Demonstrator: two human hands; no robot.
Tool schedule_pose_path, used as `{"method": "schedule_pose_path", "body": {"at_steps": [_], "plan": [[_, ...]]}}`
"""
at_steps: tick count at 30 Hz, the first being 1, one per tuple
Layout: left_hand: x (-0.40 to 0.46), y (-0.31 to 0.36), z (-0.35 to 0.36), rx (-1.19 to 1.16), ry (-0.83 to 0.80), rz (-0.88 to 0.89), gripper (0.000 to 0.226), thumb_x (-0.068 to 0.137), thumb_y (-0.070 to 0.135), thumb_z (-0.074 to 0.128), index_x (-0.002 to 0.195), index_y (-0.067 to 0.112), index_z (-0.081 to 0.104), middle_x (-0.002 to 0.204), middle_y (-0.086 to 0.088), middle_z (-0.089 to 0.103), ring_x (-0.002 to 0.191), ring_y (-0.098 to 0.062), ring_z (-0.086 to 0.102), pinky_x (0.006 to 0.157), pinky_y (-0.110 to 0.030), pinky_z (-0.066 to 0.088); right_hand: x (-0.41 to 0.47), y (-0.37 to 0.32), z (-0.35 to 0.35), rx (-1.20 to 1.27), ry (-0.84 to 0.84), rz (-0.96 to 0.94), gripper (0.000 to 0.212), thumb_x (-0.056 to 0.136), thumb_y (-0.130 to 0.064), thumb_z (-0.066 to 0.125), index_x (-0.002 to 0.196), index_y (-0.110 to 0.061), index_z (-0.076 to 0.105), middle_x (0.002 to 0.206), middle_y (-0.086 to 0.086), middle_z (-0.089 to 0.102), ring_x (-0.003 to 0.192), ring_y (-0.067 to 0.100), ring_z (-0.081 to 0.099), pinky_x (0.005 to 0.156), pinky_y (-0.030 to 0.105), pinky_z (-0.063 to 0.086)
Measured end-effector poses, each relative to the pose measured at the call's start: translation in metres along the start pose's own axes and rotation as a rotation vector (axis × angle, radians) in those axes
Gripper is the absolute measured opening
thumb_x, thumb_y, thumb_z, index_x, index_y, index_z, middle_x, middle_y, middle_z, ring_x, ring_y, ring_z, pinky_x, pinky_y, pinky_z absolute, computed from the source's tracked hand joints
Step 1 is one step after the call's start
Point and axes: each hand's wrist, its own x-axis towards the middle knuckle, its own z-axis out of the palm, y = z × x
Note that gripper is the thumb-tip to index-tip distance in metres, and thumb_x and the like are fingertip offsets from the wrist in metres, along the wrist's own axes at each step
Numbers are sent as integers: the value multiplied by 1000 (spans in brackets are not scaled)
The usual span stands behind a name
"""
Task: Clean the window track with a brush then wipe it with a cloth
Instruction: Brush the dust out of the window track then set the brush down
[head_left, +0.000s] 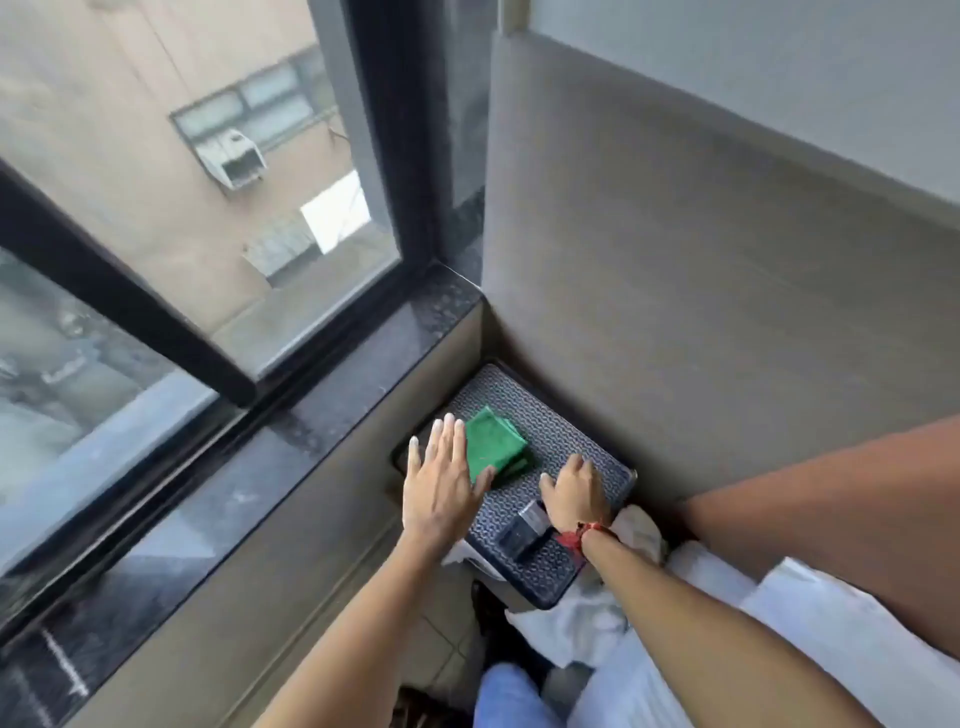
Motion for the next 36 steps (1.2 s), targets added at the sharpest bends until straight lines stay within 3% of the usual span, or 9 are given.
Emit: {"method": "schedule_pose_path", "body": {"at_steps": [5, 9, 12, 16, 24, 29, 32, 34, 36], "plan": [[6, 16, 39, 9, -129, -18, 83, 100, 63, 29, 161, 9, 13, 171, -9, 16, 160, -21, 8, 129, -51, 10, 20, 7, 26, 219, -124, 361, 69, 91, -38, 69, 132, 11, 44, 130, 29, 62, 120, 39, 63, 96, 42, 52], [11, 12, 50, -24, -144, -51, 82, 100, 62, 28, 161, 9, 13, 171, -9, 16, 160, -21, 8, 130, -50, 8, 32, -12, 37, 234, -127, 405, 56, 92, -24, 68, 131, 6, 42, 125, 26, 66, 115, 41, 68, 88, 44, 57], [12, 6, 48, -54, -135, -89, 81, 100, 61, 30, 160, 9, 14, 171, -9, 17, 159, -21, 9, 130, -50, 9, 36, -21, 42, 240, -142, 411, 63, 89, -29, 70, 133, 7, 43, 124, 25, 68, 114, 41, 68, 87, 45, 57], [14, -9, 39, -81, -98, -132, 79, 101, 61, 28, 160, 9, 16, 171, -9, 18, 159, -21, 11, 130, -49, 11, 40, -31, 32, 332, -109, 348, 42, 90, -28, 66, 117, 4, 60, 122, 28, 67, 114, 41, 65, 91, 43, 53], [-5, -90, -19, -218, 124, -288, 76, 102, 62, 29, 160, 13, 18, 171, -7, 19, 159, -23, 13, 129, -50, 14, 27, -152, -18, 561, -6, -205, 36, 102, -18, 49, 86, 9, 67, 94, 29, 72, 92, 40, 64, 82, 44, 46], [-63, -191, -57, -254, 279, -515, 74, 104, 57, 33, 160, 13, 18, 172, -7, 15, 159, -23, 12, 129, -50, 14, -24, -267, -18, 541, -108, -664, 32, 96, -9, 55, 66, -12, 68, 72, -1, 69, 75, 8, 59, 81, 28, 41], [-113, -253, -65, -182, 336, -654, 73, 104, 55, 32, 160, 9, 21, 171, -9, 15, 159, -26, 15, 128, -50, 16, -63, -317, -4, 507, -150, -877, 23, 100, -16, 51, 86, -14, 69, 78, -8, 67, 77, -12, 54, 78, 15, 39], [-147, -292, -63, -152, 351, -750, 80, 99, 59, 25, 160, 7, 20, 171, -10, 15, 159, -27, 15, 128, -50, 16, -85, -344, 12, 423, -196, -964, 27, 103, -20, 50, 93, -9, 71, 92, -1, 70, 86, -2, 58, 86, 16, 41], [-170, -324, -56, -179, 352, -831, 82, 99, 61, 26, 160, 7, 17, 172, -10, 12, 159, -26, 11, 129, -51, 13, -102, -362, 27, 351, -250, -1036, 31, 104, -21, 49, 85, -4, 66, 86, 9, 70, 83, 20, 63, 85, 34, 48]]}}
